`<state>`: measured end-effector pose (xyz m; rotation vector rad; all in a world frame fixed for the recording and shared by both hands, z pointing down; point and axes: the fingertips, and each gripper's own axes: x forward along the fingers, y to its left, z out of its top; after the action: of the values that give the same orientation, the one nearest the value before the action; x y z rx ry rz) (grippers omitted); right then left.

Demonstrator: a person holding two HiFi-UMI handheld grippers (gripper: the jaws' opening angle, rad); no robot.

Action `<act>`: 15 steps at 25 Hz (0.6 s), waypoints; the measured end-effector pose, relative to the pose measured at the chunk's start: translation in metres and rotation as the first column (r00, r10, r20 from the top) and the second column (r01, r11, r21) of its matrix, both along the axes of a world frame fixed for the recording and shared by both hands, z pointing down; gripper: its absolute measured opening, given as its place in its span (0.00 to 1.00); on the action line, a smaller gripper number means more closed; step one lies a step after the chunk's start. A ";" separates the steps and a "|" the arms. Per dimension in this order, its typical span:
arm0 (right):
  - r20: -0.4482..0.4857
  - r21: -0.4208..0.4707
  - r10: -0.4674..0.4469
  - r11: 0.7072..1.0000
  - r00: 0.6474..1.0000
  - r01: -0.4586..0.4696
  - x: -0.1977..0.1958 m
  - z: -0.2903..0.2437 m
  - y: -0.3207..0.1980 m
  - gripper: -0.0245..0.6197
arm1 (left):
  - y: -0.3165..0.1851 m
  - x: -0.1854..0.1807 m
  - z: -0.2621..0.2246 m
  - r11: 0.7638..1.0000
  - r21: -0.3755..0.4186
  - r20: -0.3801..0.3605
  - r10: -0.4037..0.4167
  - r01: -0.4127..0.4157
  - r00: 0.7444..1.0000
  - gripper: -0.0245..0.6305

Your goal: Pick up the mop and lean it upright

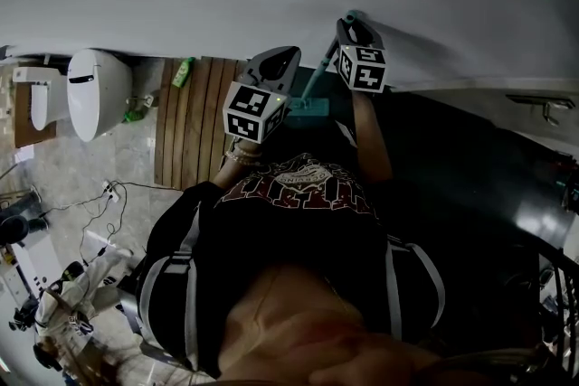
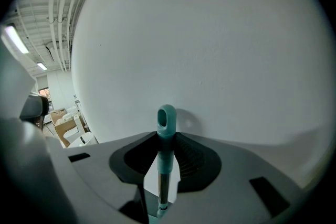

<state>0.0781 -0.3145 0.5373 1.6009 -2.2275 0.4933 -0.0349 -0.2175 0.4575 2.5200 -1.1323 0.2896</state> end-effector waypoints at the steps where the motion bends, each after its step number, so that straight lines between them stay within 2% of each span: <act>1: 0.002 -0.001 0.002 1.000 1.000 -0.002 0.000 0.001 -0.001 0.21 | 0.000 0.000 0.001 1.000 -0.002 0.002 0.000 0.000 1.000 0.11; 15: -0.008 -0.003 0.004 1.000 1.000 -0.004 0.006 0.003 -0.006 0.21 | -0.005 0.001 -0.001 1.000 -0.005 0.000 -0.007 0.007 1.000 0.11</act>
<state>0.0845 -0.3206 0.5400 1.6033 -2.2174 0.4902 -0.0337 -0.2228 0.4569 2.5115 -1.1385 0.2899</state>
